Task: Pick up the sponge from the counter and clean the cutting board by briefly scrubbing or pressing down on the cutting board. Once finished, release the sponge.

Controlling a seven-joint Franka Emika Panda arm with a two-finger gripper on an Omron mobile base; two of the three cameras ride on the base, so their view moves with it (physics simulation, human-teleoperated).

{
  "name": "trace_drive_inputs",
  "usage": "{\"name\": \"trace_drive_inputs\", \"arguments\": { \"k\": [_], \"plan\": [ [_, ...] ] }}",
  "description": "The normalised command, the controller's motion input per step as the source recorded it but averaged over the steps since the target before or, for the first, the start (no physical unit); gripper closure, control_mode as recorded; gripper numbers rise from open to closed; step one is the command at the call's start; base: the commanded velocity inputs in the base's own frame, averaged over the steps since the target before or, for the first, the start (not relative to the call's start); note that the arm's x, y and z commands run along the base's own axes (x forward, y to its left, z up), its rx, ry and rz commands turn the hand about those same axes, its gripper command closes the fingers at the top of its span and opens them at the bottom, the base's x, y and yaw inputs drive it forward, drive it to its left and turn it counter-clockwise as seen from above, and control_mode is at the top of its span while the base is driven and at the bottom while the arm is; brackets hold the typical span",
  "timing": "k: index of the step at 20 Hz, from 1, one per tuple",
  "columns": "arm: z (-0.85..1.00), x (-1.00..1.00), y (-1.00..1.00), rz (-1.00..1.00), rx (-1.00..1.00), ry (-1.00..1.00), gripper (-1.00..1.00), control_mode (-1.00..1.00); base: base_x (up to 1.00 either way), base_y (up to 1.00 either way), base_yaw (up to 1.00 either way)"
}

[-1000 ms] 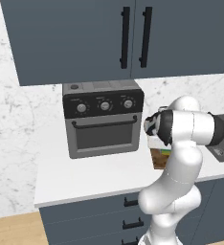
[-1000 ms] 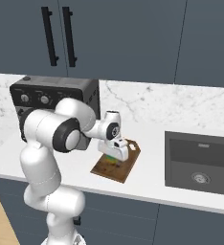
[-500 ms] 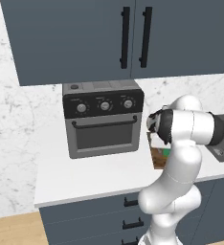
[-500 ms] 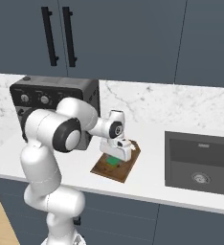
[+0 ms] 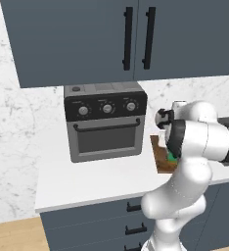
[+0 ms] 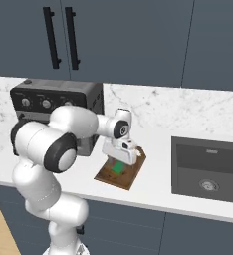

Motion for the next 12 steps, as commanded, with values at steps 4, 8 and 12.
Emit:
{"name": "trace_drive_inputs", "arguments": {
  "k": [4, 8, 12],
  "plan": [
    [1.0, -0.44, 0.0, 0.0, 0.08, 0.0, -1.0, -1.0, 0.0, 0.0, 0.0],
    [0.79, -0.47, 0.0, 0.0, 0.08, 0.0, -1.0, -1.0, 0.0, 0.0, 0.0],
    [0.17, -0.82, 0.0, 0.0, 0.06, 0.0, -1.0, -1.0, 0.0, 0.0, 0.0]
  ]
}}
